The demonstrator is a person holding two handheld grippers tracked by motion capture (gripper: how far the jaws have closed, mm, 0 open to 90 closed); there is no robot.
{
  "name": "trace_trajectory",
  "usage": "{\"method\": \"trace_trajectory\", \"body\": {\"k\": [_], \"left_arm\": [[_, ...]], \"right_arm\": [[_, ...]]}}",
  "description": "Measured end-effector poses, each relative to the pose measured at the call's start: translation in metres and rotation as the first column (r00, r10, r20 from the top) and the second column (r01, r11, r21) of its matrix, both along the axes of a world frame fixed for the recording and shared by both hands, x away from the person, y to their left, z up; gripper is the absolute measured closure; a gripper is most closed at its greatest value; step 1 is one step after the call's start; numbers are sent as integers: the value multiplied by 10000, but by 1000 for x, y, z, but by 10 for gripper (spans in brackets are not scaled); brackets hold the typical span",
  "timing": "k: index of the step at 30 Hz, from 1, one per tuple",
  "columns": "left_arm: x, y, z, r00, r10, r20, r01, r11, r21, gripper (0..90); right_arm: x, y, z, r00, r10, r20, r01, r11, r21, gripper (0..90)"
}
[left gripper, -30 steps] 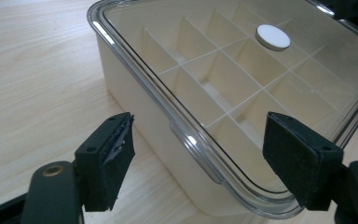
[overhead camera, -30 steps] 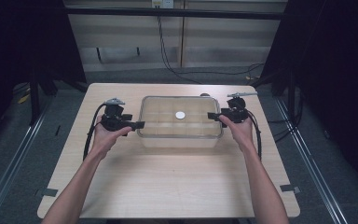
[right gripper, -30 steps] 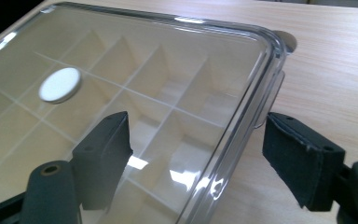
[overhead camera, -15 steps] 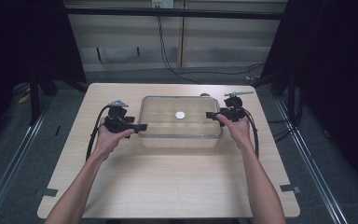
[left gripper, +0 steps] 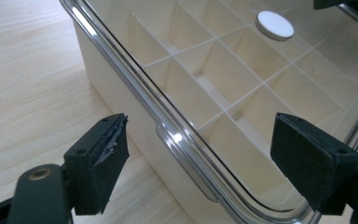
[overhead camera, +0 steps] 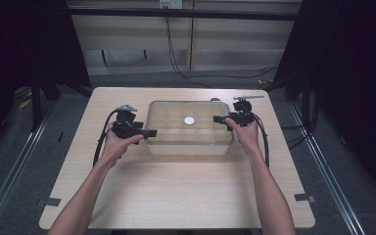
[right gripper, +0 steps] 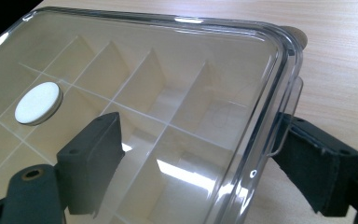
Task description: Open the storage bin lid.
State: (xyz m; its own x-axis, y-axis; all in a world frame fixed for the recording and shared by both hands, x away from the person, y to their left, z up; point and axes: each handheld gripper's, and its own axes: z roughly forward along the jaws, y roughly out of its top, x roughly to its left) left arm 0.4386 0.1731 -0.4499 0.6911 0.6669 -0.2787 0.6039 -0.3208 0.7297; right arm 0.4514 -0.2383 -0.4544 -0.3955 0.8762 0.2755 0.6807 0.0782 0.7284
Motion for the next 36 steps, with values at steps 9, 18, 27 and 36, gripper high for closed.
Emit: {"method": "trace_trajectory", "body": {"k": [9,18,27,36], "left_arm": [[5,-7,-2,9998,-114,-159,112,9999,-102,167],[5,-15,-3,9996,-151,-234,148,9998,-147,145],[3,-12,-5,10000,-41,-73,38,9991,-413,166],[1,-7,-2,9997,-13,263,29,9983,-586,219]], "right_arm": [[2,2,-3,10000,-16,-38,17,9998,220,149],[0,3,-1,9998,-164,152,164,9999,-1,150],[-2,3,0,9993,-270,261,271,9996,-38,173],[-4,0,3,9986,-303,442,291,9992,274,185]]}}
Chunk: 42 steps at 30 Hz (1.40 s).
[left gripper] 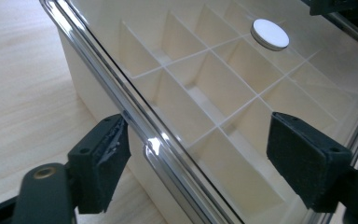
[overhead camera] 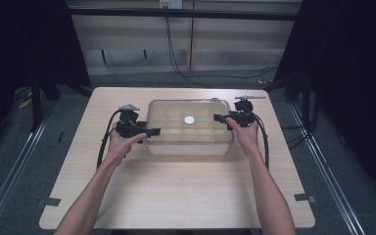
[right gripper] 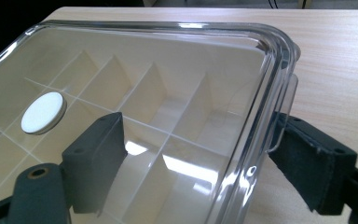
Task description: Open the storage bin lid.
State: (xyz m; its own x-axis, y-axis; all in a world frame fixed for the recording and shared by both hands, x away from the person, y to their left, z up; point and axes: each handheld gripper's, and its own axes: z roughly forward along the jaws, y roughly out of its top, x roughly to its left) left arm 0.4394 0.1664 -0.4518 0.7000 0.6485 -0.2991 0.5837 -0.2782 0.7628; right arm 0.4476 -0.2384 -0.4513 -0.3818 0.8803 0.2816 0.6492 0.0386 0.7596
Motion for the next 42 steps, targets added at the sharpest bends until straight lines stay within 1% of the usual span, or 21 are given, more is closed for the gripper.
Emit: {"method": "trace_trajectory", "body": {"k": [1,4,5,6,8,10,11,12,13,15,17,20,22,23,25,28,31,35,36,37,42], "left_arm": [[-2,3,3,9998,38,204,-36,10000,-75,255],[-3,3,3,9997,114,227,-111,9998,-173,270],[-5,3,4,9993,83,370,-80,9999,-65,282],[-5,4,4,9991,163,393,-157,9998,-156,294],[-6,6,4,9984,257,495,-243,9993,-276,338],[-8,7,4,9979,246,598,-226,9991,-347,353],[-8,7,4,9979,246,598,-226,9991,-347,359],[-8,9,2,9984,254,508,-228,9984,-512,367],[-7,9,3,9989,195,417,-175,9987,-484,367],[-8,12,5,9980,254,582,-228,9987,-459,391],[-8,15,7,9978,393,534,-363,9977,-567,423],[-8,18,8,9969,483,625,-450,9976,-534,451],[-9,19,9,9965,557,618,-527,9974,-489,475],[-10,19,9,9962,620,615,-584,9966,-580,489],[-11,21,9,9964,556,640,-513,9964,-672,513],[-12,21,11,9958,547,739,-503,9969,-607,542],[-14,19,14,9949,498,879,-448,9973,-579,561],[-16,19,16,9951,507,846,-463,9975,-531,576],[-16,19,16,9951,507,846,-463,9975,-531,583],[-17,19,18,9950,522,856,-466,9967,-664,596],[-18,20,19,9948,471,908,-416,9972,-624,614]], "right_arm": [[-1,-1,1,9999,-27,107,26,9999,130,197],[-2,-1,3,9997,-44,238,38,9997,253,206],[-3,-1,5,9998,-102,193,96,9995,305,210],[-4,-2,5,9996,-102,249,95,9995,309,213],[-5,-3,6,9995,-101,296,86,9987,507,218],[-7,-5,6,9995,-92,287,69,9969,784,228],[-7,-5,6,9995,-92,287,69,9969,784,228],[-8,-8,6,9995,-19,307,-15,9939,1106,244],[-8,-9,7,9996,-43,275,9,9925,1221,253],[-9,-11,7,9997,16,263,-53,9903,1390,272],[-10,-11,9,9992,39,406,-98,9891,1472,299],[-13,-10,11,9986,123,519,-207,9862,1643,319],[-14,-9,12,9981,245,571,-336,9859,1641,361],[-15,-8,13,9980,270,571,-362,9854,1665,381],[-17,-9,14,9976,252,648,-353,9866,1595,410],[-20,-12,13,9976,202,656,-307,9860,1639,463],[-24,-15,13,9973,145,714,-272,9832,1807,472],[-29,-11,17,9972,37,747,-141,9902,1392,461],[-30,-11,18,9971,31,758,-137,9901,1397,462],[-31,-12,18,9972,11,754,-127,9882,1527,465],[-36,-12,20,9971,-129,755,9,9876,1567,480]]}}
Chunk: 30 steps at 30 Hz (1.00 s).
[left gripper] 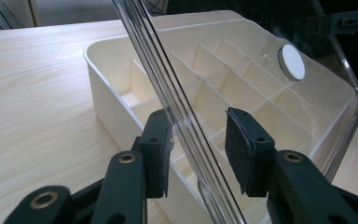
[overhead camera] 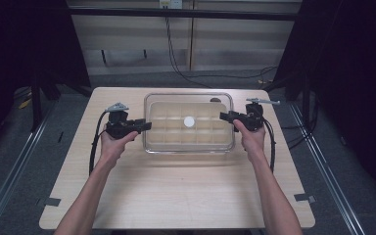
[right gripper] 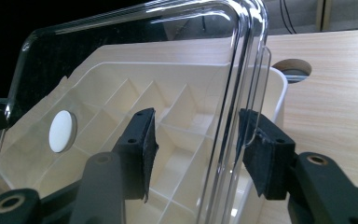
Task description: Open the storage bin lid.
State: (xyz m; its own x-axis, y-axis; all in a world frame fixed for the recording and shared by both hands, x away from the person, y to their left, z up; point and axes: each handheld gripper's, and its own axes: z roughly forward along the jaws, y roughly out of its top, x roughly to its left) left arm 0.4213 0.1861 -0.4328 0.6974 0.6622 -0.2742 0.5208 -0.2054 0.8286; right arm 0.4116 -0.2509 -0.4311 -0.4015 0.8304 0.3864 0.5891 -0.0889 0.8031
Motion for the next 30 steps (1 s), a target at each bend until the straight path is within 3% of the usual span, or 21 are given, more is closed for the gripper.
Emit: {"method": "trace_trajectory", "body": {"k": [4,10,15,22,30], "left_arm": [[-1,0,1,10000,-42,49,42,10000,-26,624],[-5,3,6,9997,-118,208,120,9999,-84,660],[-7,5,7,9998,-159,129,162,9996,-210,686],[-12,6,12,9993,-189,314,192,9998,-102,717],[-15,8,14,9989,-242,393,245,9997,-57,735]], "right_arm": [[-5,1,1,9998,-186,-26,186,9998,-20,487],[-13,-3,5,9997,-192,125,187,9991,376,543],[-21,-3,8,9997,-200,148,197,9997,175,551],[-29,-9,9,9990,-53,453,15,9966,818,612],[-33,-11,11,9981,83,604,-138,9958,909,631]]}}
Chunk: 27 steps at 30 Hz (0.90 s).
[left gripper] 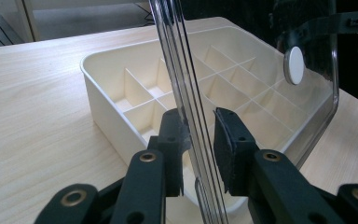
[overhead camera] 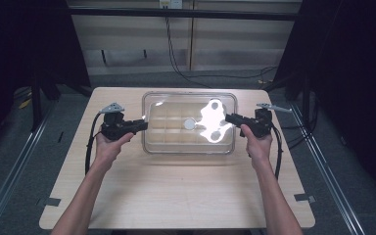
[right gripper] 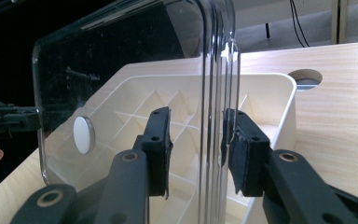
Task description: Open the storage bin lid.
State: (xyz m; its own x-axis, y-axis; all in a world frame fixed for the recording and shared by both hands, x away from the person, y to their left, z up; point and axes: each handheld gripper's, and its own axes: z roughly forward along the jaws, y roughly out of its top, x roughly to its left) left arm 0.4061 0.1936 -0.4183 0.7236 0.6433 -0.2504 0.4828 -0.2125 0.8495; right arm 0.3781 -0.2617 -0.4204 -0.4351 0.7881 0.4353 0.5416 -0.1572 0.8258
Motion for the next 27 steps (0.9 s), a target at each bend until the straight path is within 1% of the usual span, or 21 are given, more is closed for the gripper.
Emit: {"method": "trace_trajectory", "body": {"k": [2,4,9,13,17,27], "left_arm": [[-1,0,0,10000,10,30,-10,10000,-31,738],[-2,0,1,10000,45,71,-45,10000,23,739],[-5,2,2,10000,27,88,-27,10000,11,750],[-8,3,4,9999,-18,161,17,9999,101,763],[-9,3,5,9998,54,200,-54,10000,24,768],[-14,5,9,9997,19,253,-19,10000,9,777]], "right_arm": [[-1,0,1,9999,101,62,-101,9999,-73,632],[-2,0,1,9999,117,42,-116,9997,-203,632],[-4,0,4,9998,188,86,-185,9993,-315,639],[-7,-1,5,9994,322,153,-319,9994,-158,656],[-10,-1,6,9992,352,208,-348,9992,-174,661],[-14,0,10,9986,465,271,-462,9989,-102,666]]}}
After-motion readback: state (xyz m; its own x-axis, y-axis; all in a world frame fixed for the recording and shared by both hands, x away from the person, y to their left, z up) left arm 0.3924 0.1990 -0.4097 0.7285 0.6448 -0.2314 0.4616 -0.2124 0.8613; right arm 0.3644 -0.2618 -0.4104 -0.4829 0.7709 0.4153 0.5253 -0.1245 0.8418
